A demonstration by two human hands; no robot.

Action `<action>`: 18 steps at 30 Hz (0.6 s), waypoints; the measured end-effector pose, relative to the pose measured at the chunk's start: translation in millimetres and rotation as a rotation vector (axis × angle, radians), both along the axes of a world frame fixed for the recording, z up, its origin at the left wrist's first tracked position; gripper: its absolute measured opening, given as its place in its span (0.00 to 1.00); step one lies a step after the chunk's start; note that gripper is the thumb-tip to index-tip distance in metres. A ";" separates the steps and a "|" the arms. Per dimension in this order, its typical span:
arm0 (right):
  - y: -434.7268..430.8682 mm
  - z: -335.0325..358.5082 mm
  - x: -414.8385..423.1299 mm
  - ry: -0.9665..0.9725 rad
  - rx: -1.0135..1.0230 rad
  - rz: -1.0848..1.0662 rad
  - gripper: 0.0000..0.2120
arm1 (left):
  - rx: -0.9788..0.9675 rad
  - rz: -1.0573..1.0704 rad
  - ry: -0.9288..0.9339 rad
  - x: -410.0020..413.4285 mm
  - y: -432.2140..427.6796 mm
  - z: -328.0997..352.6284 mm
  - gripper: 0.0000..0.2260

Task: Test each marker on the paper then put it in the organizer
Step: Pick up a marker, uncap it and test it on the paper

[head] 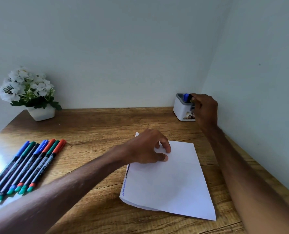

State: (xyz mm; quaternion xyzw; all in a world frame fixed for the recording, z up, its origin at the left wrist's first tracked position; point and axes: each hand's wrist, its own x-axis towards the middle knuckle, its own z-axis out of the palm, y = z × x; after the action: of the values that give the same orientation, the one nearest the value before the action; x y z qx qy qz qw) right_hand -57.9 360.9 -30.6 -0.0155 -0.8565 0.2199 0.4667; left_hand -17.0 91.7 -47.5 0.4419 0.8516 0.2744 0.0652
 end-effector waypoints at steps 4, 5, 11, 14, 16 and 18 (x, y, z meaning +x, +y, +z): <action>-1.8 -0.2 2.3 -0.042 -0.046 -0.021 0.14 | -0.002 -0.009 0.002 0.1 0.5 0.1 0.11; -3.5 0.5 1.9 -0.055 -0.045 -0.027 0.14 | -0.001 -0.010 0.001 0.2 0.5 0.3 0.11; -16.9 4.4 7.6 -0.017 -0.047 -0.163 0.16 | -0.003 -0.011 0.003 0.6 0.5 1.1 0.11; -31.6 8.8 17.8 0.075 -0.044 -0.155 0.11 | -0.013 -0.011 0.016 1.2 0.3 1.7 0.10; -44.4 12.4 25.1 0.124 -0.018 -0.124 0.09 | -0.019 -0.009 0.026 2.5 -0.2 1.7 0.10; -59.6 15.4 33.0 0.162 0.014 -0.061 0.07 | -0.016 -0.010 0.046 4.7 -1.4 1.9 0.09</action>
State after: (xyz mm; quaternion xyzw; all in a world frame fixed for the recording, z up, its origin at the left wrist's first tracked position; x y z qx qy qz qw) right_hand -25.0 301.2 -15.2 -0.0204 -0.8165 0.2000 0.5413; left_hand -12.2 90.3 -45.6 0.4520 0.8527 0.2571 0.0506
